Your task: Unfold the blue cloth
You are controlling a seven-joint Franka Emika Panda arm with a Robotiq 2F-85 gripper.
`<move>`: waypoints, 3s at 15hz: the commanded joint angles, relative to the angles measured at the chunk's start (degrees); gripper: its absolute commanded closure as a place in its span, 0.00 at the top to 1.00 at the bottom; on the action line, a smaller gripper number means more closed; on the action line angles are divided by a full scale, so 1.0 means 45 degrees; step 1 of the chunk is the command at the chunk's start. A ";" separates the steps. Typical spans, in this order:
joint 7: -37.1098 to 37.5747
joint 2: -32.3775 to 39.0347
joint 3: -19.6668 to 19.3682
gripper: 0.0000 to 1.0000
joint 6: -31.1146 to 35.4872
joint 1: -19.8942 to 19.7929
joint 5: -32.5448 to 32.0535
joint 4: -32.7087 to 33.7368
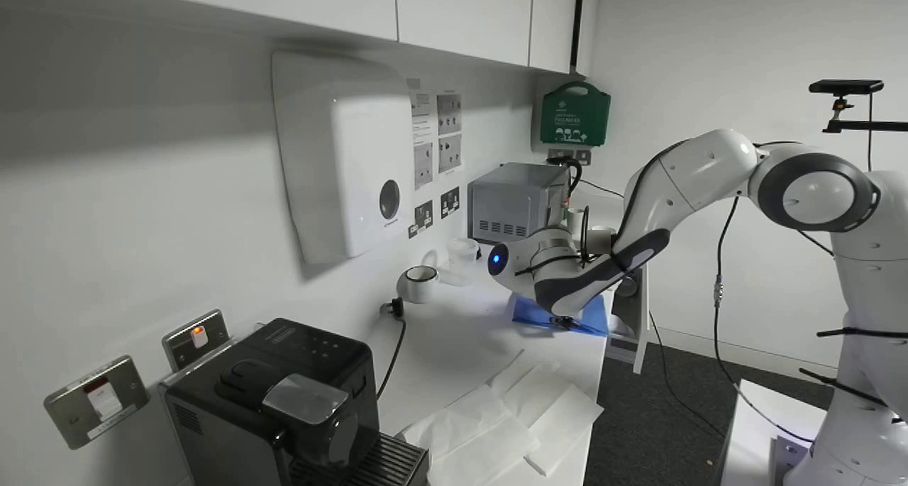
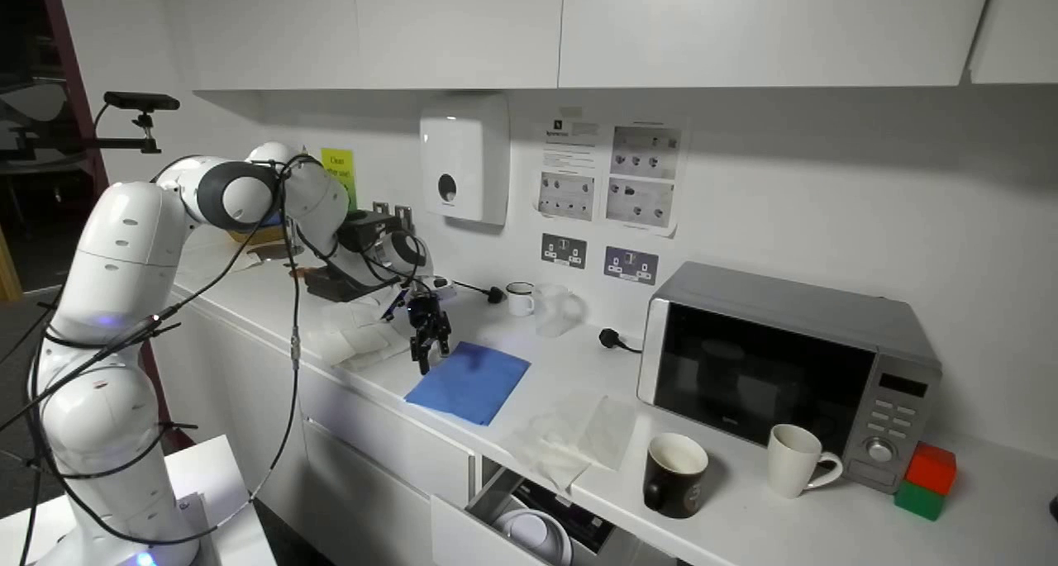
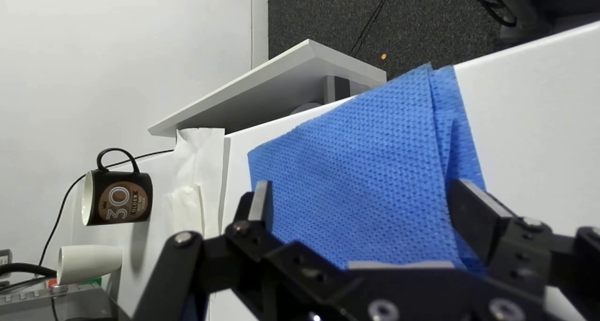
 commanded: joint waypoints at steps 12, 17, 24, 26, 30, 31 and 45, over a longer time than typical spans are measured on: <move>-0.0878 0.0256 0.0003 1.00 0.0784 -0.0239 0.0057 0.0418; -0.0994 0.0419 -0.0058 1.00 0.0654 -0.0269 0.0026 0.0471; -0.1069 0.0327 -0.0193 1.00 0.0426 -0.0271 -0.0038 0.0412; -0.1106 0.0342 -0.0219 1.00 0.0428 -0.0281 -0.0040 0.0412; -0.1270 0.0385 -0.0213 0.59 0.0464 -0.0328 0.0052 0.0453; -0.1276 0.0381 -0.0212 0.49 0.0477 -0.0339 0.0062 0.0444; -0.1202 -0.0153 -0.0144 0.00 0.0622 -0.0511 0.0579 0.0141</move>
